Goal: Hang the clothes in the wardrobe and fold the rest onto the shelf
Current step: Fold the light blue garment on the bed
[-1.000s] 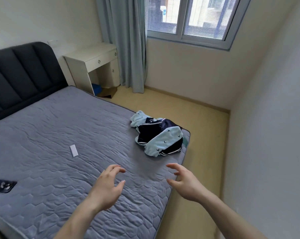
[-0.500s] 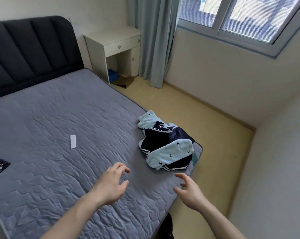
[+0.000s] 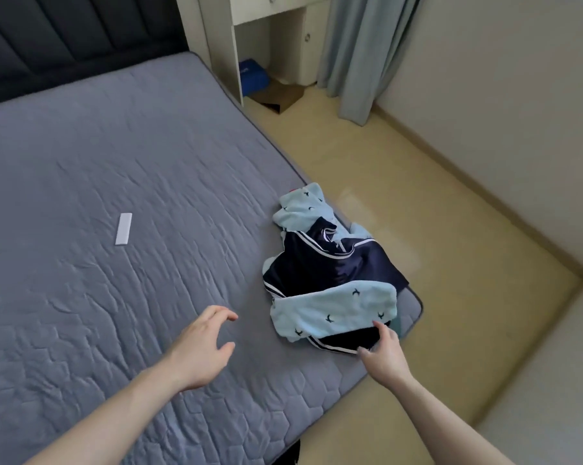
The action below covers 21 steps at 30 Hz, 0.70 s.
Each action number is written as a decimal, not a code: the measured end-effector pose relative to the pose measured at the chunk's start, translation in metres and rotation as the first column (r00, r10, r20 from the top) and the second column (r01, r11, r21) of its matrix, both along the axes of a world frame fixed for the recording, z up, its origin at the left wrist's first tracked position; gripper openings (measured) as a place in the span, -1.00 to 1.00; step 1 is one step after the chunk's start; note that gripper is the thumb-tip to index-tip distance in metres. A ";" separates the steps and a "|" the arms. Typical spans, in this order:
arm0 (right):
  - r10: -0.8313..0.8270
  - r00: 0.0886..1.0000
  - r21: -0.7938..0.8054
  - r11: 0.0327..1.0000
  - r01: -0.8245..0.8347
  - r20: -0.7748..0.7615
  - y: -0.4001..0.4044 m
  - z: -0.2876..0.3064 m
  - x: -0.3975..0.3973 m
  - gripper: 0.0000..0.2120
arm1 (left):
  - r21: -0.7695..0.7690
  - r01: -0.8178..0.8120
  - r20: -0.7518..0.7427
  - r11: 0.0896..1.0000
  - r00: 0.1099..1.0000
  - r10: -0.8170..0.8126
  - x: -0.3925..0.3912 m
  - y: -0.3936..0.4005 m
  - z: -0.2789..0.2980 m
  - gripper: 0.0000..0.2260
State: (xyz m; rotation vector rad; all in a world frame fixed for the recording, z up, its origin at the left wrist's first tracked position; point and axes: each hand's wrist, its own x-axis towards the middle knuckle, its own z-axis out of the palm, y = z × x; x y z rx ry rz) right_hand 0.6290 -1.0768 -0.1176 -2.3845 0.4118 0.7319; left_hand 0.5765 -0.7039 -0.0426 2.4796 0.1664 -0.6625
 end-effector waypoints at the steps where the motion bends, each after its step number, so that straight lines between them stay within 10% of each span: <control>1: 0.028 1.000 -0.045 0.999 -0.029 -0.013 -0.006 -0.017 0.015 -0.27 | 0.000 0.000 -0.018 1.000 1.000 0.000 0.011 -0.005 -0.013 -0.64; 14: 0.550 0.826 -0.311 0.770 -0.558 -0.119 0.068 -0.204 0.142 -0.14 | 0.124 -0.052 -0.164 0.991 0.984 0.072 0.052 -0.005 -0.165 -0.66; 21: 0.650 0.718 -0.257 0.670 -0.696 -0.249 0.101 -0.198 0.124 -0.90 | 0.152 -0.081 -0.214 0.985 0.970 0.113 0.018 0.018 -0.168 -0.69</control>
